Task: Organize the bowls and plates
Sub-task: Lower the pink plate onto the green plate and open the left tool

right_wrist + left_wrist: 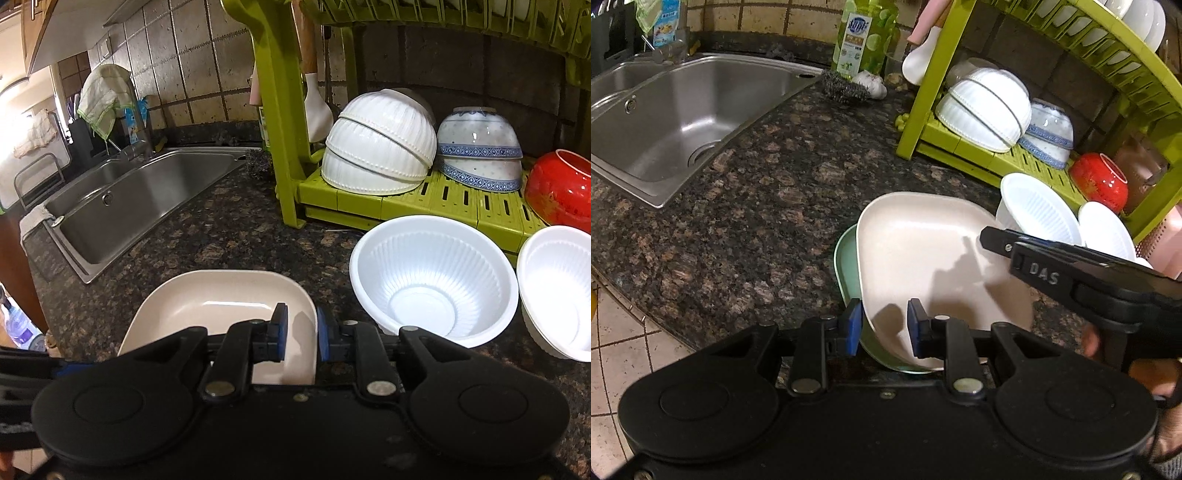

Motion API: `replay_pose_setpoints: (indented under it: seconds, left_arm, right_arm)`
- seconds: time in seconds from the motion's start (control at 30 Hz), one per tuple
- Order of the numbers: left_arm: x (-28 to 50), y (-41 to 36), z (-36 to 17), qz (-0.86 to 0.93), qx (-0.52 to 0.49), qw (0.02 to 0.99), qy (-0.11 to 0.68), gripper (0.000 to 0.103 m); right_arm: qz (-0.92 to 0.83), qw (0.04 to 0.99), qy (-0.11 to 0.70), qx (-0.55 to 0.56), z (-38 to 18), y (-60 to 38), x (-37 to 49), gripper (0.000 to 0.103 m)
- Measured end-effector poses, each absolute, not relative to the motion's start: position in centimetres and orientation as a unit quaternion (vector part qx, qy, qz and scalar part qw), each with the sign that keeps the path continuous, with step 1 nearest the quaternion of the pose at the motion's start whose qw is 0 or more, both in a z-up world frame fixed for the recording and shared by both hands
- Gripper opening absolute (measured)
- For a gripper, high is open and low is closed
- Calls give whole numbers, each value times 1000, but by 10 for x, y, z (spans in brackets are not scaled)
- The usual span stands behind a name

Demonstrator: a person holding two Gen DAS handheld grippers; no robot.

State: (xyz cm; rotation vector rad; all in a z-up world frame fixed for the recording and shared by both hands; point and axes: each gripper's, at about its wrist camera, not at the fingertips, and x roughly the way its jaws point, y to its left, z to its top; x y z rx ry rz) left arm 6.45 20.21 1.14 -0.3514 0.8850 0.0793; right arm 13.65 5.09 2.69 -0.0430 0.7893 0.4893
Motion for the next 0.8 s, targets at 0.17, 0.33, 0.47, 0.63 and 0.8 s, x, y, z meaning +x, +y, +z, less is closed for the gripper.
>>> replay_pose_setpoints:
  seconds: [0.17, 0.33, 0.47, 0.63, 0.8]
  left_arm:
    - [63, 199, 17, 38, -160, 893, 420, 36]
    - [61, 200, 18, 39, -157, 894, 417, 36]
    - [61, 199, 16, 41, -152, 894, 420, 36]
    - [67, 199, 7, 44, -151, 884, 439, 36]
    - [72, 200, -2, 44, -159, 874, 457, 36]
  right_arm:
    - [240, 893, 380, -25, 26, 55, 136, 20]
    - [239, 895, 376, -25, 27, 53, 134, 20]
    - [236, 895, 377, -23, 27, 51, 134, 20]
    - [240, 893, 379, -24, 28, 52, 132, 20]
    - [248, 891, 378, -25, 29, 51, 129, 20]
